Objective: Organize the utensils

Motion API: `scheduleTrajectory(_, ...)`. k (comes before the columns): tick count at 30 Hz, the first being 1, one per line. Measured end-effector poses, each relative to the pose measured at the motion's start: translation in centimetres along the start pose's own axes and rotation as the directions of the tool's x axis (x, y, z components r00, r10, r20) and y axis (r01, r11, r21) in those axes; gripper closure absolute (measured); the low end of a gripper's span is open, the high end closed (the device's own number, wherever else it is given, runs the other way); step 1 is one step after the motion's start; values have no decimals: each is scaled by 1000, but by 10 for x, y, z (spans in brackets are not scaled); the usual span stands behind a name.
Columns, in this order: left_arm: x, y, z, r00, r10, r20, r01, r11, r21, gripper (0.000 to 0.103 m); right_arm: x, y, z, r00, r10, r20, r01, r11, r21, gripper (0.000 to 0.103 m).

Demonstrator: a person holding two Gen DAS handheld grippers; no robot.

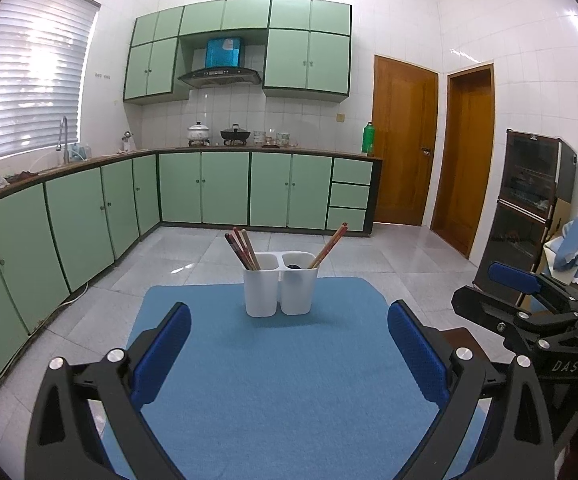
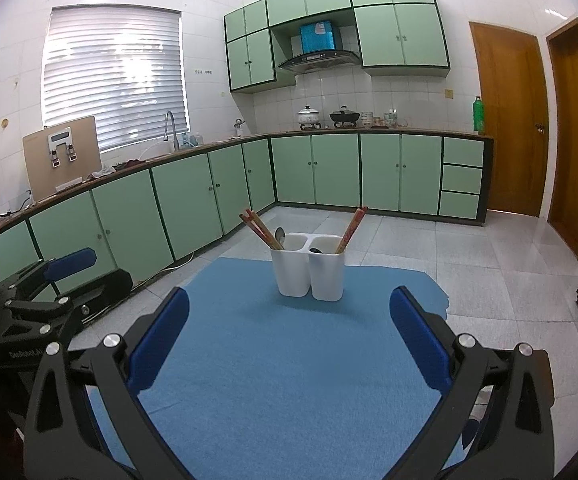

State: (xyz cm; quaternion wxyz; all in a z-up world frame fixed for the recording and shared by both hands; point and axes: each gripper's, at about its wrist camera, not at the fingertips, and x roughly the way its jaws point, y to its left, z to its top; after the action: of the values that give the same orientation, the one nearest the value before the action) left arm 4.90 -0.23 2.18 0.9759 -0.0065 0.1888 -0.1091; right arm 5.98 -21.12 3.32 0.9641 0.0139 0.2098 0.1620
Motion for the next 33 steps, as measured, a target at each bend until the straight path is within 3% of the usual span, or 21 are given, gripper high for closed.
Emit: scheduleTrajectory(33,-8,1,3,1000,9,5,-9,1000,6,6,-4,4,1,1000,5,7,-5,1000,-1,6)
